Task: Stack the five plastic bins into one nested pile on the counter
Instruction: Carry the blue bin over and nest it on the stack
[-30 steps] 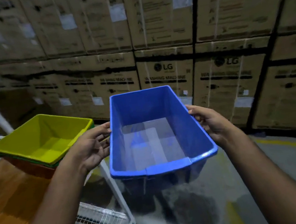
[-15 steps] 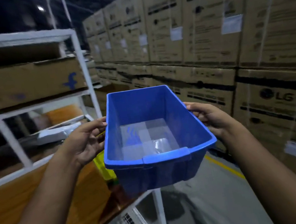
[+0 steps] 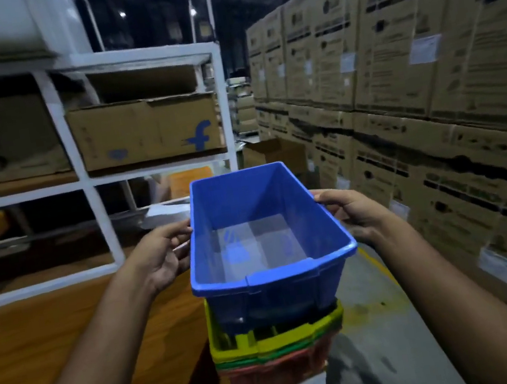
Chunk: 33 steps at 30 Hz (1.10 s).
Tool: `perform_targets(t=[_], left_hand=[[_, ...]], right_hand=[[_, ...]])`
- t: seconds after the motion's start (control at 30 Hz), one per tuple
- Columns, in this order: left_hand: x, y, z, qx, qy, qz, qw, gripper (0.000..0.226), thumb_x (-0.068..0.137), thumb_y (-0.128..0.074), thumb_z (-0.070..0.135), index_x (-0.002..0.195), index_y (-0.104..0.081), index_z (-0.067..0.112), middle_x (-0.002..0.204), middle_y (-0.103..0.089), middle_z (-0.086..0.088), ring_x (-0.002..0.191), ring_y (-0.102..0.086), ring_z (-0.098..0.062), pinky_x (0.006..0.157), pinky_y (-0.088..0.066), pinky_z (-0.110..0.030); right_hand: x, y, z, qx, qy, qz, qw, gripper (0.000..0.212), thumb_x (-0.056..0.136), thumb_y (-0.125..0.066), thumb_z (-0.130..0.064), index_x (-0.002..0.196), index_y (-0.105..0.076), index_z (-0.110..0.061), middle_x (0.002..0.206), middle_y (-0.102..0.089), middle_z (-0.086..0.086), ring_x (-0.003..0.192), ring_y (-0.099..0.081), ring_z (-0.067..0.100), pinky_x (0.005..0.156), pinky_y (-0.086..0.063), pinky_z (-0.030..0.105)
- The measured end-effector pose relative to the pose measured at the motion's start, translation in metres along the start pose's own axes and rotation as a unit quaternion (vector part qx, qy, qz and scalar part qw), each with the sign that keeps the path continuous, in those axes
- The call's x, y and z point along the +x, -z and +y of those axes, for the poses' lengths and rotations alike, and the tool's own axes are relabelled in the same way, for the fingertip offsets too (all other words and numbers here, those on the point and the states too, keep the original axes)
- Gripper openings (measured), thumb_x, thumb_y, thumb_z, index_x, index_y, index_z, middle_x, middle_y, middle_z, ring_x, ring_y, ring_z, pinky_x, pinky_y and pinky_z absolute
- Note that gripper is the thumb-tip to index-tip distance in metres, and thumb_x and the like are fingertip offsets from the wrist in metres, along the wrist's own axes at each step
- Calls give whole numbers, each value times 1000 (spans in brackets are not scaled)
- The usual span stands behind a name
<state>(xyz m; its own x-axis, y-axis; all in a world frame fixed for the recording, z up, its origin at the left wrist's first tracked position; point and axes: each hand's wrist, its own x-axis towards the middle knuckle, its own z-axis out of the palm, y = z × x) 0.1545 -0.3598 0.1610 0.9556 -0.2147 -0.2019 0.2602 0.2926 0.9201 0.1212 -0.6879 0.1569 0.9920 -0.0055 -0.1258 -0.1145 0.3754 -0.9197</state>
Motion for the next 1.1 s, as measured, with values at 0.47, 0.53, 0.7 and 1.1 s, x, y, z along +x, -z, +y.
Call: perform_targets(t=[0.47, 0.53, 0.7, 1.1], left_hand=[[18, 21, -54, 43, 19, 100, 994, 29, 86, -53, 9, 111, -67, 8, 101, -65, -10, 83, -65, -18, 65, -55, -30], [18, 24, -64, 57, 22, 103, 993, 28, 87, -51, 8, 108, -70, 10, 102, -66, -10, 87, -64, -19, 74, -54, -33], [19, 27, -89, 66, 34, 108, 991, 37, 86, -48, 3, 116, -67, 12, 107, -68, -9, 84, -62, -17, 65, -53, -27], [18, 28, -101, 142, -10, 167, 976, 21, 89, -57, 3, 107, -65, 11, 89, -70, -7, 68, -66, -13, 51, -53, -25]], right_hand=[[57, 27, 61, -16, -35, -60, 997, 33, 94, -52, -1, 125, -65, 1, 122, -68, 23, 109, -66, 29, 73, -60, 33], [57, 32, 73, -10, -37, -63, 997, 32, 94, -53, 0, 123, -66, 0, 119, -69, 23, 105, -68, 28, 74, -60, 33], [57, 38, 94, -14, -63, -32, 997, 30, 91, -54, 4, 117, -67, 2, 100, -74, 19, 78, -71, 20, 63, -61, 28], [46, 46, 103, -47, -71, 32, 996, 9, 89, -66, 1, 94, -65, -6, 62, -70, 2, 49, -62, 7, 48, -52, 19]])
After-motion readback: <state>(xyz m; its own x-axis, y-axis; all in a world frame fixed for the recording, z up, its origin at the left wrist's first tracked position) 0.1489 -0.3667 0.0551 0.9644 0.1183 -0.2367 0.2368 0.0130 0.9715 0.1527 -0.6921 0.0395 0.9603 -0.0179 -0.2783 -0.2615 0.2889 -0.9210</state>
